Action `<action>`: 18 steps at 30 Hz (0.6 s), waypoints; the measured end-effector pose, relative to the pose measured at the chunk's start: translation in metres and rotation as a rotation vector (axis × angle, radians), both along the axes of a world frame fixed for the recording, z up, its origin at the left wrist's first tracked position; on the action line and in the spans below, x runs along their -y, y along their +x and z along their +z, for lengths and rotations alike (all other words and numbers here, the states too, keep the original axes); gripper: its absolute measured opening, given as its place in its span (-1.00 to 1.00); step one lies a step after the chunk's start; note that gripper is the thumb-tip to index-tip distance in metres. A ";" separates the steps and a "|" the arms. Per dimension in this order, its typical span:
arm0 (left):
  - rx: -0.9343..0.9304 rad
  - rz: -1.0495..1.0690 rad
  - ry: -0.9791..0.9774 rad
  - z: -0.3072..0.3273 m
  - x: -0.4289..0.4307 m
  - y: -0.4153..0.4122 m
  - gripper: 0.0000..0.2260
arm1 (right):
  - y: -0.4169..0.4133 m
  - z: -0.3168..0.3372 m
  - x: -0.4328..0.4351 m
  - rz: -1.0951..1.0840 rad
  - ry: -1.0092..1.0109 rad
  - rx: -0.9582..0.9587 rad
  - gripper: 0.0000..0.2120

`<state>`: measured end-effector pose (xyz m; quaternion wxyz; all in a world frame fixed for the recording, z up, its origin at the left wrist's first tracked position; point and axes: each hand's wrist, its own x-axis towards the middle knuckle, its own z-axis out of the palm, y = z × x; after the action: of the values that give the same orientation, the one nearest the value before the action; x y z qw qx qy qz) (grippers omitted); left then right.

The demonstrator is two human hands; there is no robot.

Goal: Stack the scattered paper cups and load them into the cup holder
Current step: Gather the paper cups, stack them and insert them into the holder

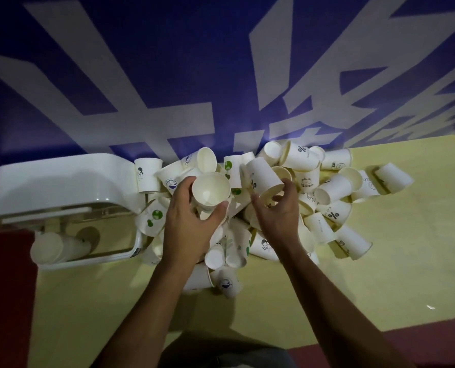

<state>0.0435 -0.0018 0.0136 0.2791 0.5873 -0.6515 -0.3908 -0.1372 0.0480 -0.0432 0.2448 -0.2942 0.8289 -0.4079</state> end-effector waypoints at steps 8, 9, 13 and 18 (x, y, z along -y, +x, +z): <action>-0.067 -0.050 0.008 0.003 -0.015 0.037 -0.38 | 0.037 0.035 -0.039 0.117 -0.122 -0.115 -0.21; -0.085 -0.065 0.016 0.004 -0.016 0.047 -0.38 | 0.045 0.038 -0.042 0.131 -0.128 -0.115 -0.22; -0.128 -0.131 0.051 0.003 -0.019 0.095 -0.35 | 0.087 0.047 -0.047 0.232 -0.145 -0.170 -0.32; -0.168 -0.132 0.075 0.001 -0.018 0.178 -0.33 | 0.160 0.057 -0.044 0.302 -0.098 -0.182 -0.30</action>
<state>0.2211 0.0163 0.0144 0.2844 0.5182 -0.6481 -0.4802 0.0228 0.0917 0.0136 0.2127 -0.4624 0.7732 -0.3784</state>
